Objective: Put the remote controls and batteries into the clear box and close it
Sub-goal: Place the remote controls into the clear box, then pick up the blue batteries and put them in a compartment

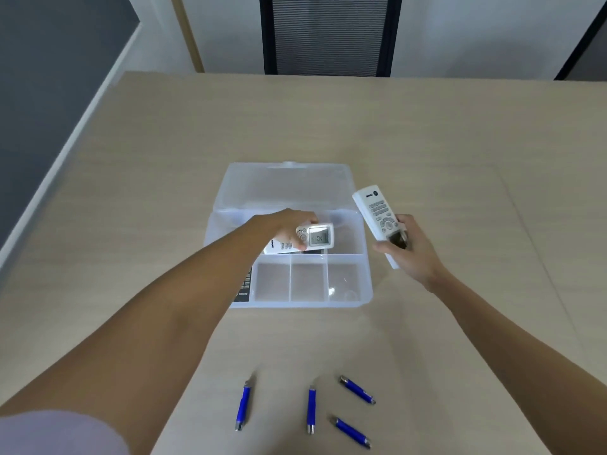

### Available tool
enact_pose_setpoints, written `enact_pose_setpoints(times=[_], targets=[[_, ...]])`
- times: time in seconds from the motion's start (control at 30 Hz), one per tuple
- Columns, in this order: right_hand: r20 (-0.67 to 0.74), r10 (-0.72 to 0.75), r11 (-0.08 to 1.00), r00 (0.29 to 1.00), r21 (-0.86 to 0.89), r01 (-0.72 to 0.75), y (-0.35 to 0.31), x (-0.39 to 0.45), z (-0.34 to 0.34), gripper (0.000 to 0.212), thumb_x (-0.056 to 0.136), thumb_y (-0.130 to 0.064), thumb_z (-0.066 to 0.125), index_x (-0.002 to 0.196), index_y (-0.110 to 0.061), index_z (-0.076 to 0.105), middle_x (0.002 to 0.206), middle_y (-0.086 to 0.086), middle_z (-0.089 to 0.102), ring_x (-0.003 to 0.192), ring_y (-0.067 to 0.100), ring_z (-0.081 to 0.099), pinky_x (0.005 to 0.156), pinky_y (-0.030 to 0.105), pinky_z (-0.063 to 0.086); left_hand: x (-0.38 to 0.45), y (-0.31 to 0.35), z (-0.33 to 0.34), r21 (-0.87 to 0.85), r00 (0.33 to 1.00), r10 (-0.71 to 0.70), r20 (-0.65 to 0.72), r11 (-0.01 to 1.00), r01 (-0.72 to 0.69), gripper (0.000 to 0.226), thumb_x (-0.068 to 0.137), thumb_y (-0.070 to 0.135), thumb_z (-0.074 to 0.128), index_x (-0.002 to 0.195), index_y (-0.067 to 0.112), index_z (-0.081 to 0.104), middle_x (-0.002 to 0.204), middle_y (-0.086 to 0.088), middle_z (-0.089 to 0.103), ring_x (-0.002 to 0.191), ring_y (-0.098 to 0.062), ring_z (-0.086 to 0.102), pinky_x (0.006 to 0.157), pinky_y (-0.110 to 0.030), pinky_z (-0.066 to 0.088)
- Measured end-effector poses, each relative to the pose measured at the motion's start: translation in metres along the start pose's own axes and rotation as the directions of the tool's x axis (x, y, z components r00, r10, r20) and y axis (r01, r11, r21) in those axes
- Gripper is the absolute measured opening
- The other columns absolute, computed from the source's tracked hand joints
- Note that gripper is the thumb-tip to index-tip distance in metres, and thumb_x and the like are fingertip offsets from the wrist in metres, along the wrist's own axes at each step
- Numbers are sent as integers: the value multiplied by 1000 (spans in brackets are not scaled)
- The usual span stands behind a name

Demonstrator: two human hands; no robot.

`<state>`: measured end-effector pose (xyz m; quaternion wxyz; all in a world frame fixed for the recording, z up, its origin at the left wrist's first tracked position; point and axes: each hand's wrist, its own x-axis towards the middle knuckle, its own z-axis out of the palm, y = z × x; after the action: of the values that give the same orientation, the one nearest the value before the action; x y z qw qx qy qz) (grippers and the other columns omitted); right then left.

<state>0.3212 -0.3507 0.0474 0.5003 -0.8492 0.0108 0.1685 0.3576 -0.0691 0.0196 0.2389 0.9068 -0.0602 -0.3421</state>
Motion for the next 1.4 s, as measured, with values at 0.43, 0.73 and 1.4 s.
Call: enact_pose_setpoints(times=[0.43, 0.73, 1.4], targets=[[274, -193, 822, 942, -479, 307, -21, 65, 78, 34, 91, -39, 45, 120, -22, 51, 102, 7, 74, 88, 33, 64, 81, 32, 47, -57, -57, 52, 65, 676, -163, -718, 952, 299, 43, 89, 25, 51, 132, 22, 54, 142, -9, 43, 133, -30, 37, 114, -51, 19], [336, -8, 883, 942, -440, 164, -26, 81, 146, 48, 82, -59, 44, 118, -34, 63, 109, 11, 68, 114, 28, 56, 94, 29, 45, -101, -111, 95, -534, 565, -531, -631, 826, 181, 44, 102, 22, 26, 145, 13, 30, 122, -25, 56, 107, -42, 55, 84, -40, 41], [431, -49, 697, 901, -631, 340, 79, -139, 88, 25, 86, -36, 56, 91, -12, 54, 83, -4, 46, 72, 13, 45, 69, 29, 41, -200, -58, 222, -427, 616, -535, -578, 842, 331, 47, 84, 52, 57, 105, 11, 50, 108, -7, 56, 104, -31, 55, 84, -41, 42]])
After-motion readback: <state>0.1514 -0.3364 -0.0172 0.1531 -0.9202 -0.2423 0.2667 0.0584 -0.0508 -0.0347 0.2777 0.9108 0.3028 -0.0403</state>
